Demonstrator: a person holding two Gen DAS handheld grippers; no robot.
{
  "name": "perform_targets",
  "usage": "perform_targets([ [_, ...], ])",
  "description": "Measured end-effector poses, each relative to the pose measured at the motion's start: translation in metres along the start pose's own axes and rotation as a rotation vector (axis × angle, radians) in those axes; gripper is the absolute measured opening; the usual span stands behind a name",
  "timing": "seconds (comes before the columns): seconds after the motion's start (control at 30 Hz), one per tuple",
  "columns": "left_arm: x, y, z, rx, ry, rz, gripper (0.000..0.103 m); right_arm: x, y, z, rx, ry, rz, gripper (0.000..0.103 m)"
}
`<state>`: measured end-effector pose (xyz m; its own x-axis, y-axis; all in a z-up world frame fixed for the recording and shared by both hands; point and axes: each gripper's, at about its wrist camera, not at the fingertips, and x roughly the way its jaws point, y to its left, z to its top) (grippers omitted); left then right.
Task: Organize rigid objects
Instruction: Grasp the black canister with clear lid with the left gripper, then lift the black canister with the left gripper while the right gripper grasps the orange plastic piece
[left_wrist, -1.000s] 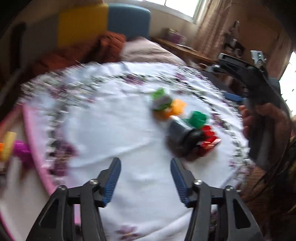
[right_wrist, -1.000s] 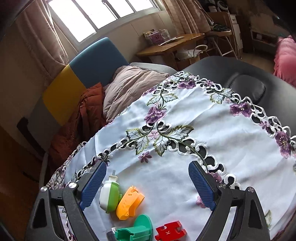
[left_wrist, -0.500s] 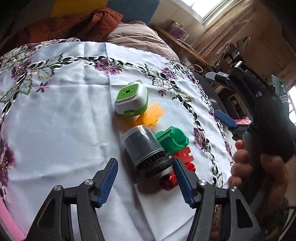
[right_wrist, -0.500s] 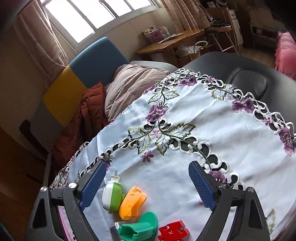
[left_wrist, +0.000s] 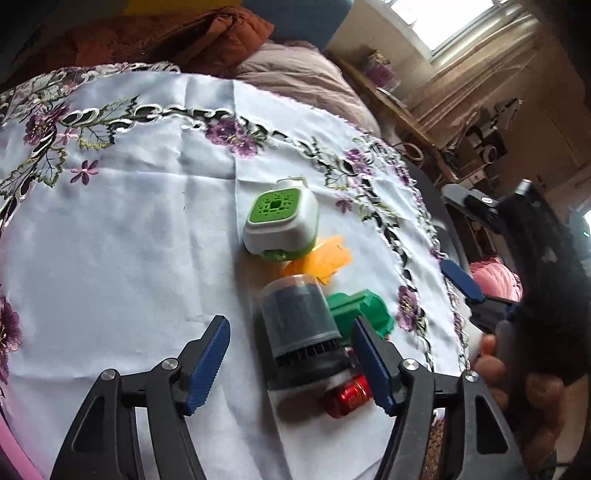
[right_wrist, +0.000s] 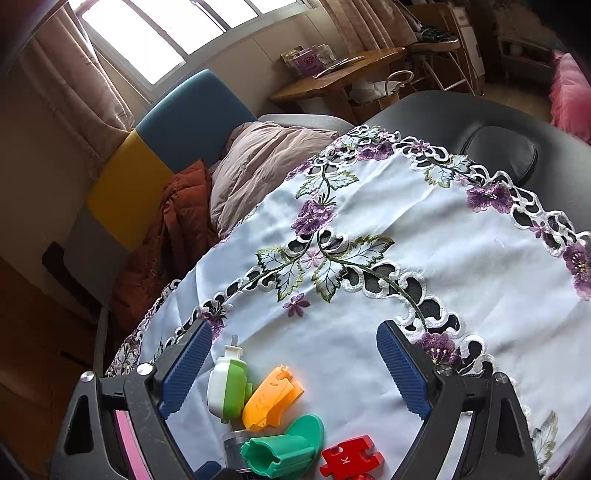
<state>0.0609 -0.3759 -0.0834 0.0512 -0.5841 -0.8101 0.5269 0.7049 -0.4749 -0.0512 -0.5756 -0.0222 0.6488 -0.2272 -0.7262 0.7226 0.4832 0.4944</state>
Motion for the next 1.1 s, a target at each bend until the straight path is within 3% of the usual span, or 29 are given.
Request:
perform_targets([
  [0.17, 0.018, -0.01, 0.0, 0.036, 0.037, 0.033, 0.058, 0.002, 0.0, 0.0, -0.003, 0.005, -0.003, 0.091],
  [0.23, 0.026, -0.012, -0.001, 0.051, 0.055, 0.039, 0.045, 0.003, 0.0, 0.0, -0.003, 0.007, -0.006, 0.091],
  [0.5, -0.006, 0.005, -0.022, 0.188, 0.0, 0.112, 0.043, 0.009, -0.003, 0.001, 0.01, 0.036, -0.002, 0.091],
  [0.67, -0.036, 0.028, -0.048, 0.252, -0.052, 0.163, 0.044, 0.024, 0.009, -0.007, -0.059, 0.125, 0.005, 0.091],
  [0.77, -0.043, 0.037, -0.055, 0.249, -0.077, 0.158, 0.044, 0.033, 0.022, -0.014, -0.141, 0.177, 0.002, 0.091],
  [0.9, -0.041, 0.045, -0.057, 0.227, -0.074, 0.154, 0.044, 0.05, 0.041, -0.028, -0.275, 0.308, 0.008, 0.091],
  [1.0, -0.042, 0.044, -0.06, 0.246, -0.081, 0.164, 0.044, 0.054, 0.064, -0.036, -0.502, 0.375, 0.008, 0.091],
  [1.1, -0.044, 0.049, -0.061, 0.222, -0.089, 0.139, 0.044, 0.056, 0.086, -0.049, -0.78, 0.413, -0.051, 0.091],
])
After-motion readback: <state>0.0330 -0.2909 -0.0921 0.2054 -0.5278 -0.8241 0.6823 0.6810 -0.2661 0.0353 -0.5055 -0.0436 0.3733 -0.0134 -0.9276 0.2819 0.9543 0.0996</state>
